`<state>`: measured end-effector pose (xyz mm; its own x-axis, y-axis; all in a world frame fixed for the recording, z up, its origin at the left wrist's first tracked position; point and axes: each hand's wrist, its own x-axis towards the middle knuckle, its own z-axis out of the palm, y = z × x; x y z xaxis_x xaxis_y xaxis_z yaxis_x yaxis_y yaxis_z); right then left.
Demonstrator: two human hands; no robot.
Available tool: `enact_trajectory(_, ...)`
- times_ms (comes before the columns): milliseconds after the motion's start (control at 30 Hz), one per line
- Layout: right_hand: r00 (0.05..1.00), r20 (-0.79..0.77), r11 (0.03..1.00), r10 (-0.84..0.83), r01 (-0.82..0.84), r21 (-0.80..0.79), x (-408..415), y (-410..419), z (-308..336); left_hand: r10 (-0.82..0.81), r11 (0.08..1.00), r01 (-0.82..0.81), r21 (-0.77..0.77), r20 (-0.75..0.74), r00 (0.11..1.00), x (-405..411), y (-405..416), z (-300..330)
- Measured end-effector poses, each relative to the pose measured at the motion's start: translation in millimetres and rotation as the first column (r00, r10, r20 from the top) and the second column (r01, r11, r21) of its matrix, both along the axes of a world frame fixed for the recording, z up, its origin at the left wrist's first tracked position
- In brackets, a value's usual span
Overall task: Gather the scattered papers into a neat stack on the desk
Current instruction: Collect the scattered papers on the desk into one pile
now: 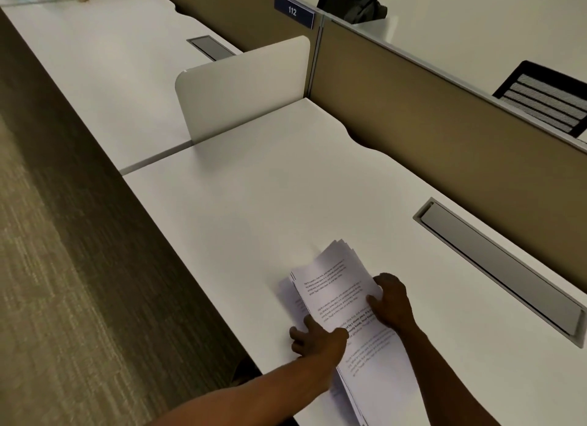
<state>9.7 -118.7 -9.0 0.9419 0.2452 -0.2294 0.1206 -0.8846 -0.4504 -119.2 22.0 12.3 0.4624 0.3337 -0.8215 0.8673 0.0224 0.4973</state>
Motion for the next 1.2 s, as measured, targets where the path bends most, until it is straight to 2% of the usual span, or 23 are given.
enact_trajectory(67,0.998,-0.066,0.999,-0.013,0.010,-0.041,-3.1,-0.1,-4.3,0.017,1.000,-0.017,-0.011,0.021,1.000,2.7,1.7,-2.4)
enact_trajectory(167,0.995,-0.098,0.999,-0.037,0.036,-0.011,-7.9,-2.6,-7.8,0.032,0.999,-0.032,0.001,0.062,0.998,3.4,7.9,-6.5)
enact_trajectory(300,0.995,-0.090,0.997,-0.054,0.049,-0.055,-8.0,-2.7,-5.6,0.060,0.998,-0.061,0.009,0.117,0.991,5.2,17.4,-9.4)
enact_trajectory(467,0.994,-0.072,0.995,-0.078,0.072,-0.076,-10.6,0.5,-2.3,0.157,0.986,-0.141,-0.093,0.193,0.969,10.9,22.0,-7.9)
enact_trajectory(633,0.986,-0.078,0.988,-0.149,0.145,-0.052,-13.8,0.4,-3.7,0.119,0.992,-0.102,-0.079,0.261,0.958,16.6,28.4,-3.3)
enact_trajectory(867,0.917,-0.206,0.908,-0.343,0.379,0.176,-17.9,-8.3,-4.0,-0.038,0.999,0.029,0.035,0.277,0.960,27.5,49.5,-6.8)
enact_trajectory(1067,0.855,-0.285,0.787,-0.434,0.513,0.343,-23.6,-15.6,-7.6,0.052,0.992,0.004,-0.123,0.440,0.896,31.5,64.9,-18.5)
enact_trajectory(1200,0.817,-0.384,0.699,-0.429,0.570,0.433,-24.1,-22.3,-9.6,0.082,0.977,0.017,-0.212,0.449,0.890,30.9,75.1,-18.0)
